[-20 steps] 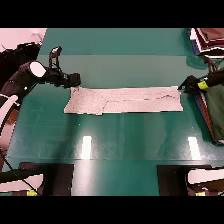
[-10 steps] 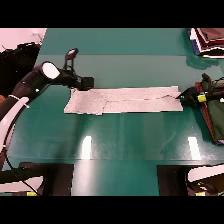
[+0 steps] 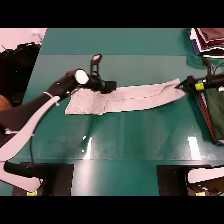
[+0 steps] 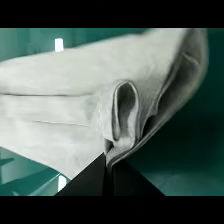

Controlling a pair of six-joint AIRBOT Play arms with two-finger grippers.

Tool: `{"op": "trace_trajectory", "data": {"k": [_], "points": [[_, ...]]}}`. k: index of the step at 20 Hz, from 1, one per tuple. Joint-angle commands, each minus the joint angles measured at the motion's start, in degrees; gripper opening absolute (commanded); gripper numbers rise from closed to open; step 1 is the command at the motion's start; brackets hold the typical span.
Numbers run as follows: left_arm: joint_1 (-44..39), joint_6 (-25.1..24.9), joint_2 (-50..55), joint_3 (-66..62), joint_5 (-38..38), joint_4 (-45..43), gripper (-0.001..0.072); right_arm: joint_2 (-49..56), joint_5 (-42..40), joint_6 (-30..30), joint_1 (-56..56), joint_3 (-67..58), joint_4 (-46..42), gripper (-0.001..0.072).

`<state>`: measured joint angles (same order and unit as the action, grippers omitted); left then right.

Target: Fold the shirts.

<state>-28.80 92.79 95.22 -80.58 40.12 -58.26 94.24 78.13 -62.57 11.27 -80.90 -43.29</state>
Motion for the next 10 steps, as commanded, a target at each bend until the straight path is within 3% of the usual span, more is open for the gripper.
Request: {"op": "trace_trajectory", "data": {"k": [1,10], "points": [[-3.5,0.2,7.9,-6.4,-0.9,0.4,0.0023,-5.1,3.3,-3.5,-5.7,-7.0,0.3,0.0008],[-5.2,0.2,14.1,-12.1,1.8,1.4,0.0023,-8.5,0.4,-5.6,-24.5,-20.1,0.3,0.0008]]}}
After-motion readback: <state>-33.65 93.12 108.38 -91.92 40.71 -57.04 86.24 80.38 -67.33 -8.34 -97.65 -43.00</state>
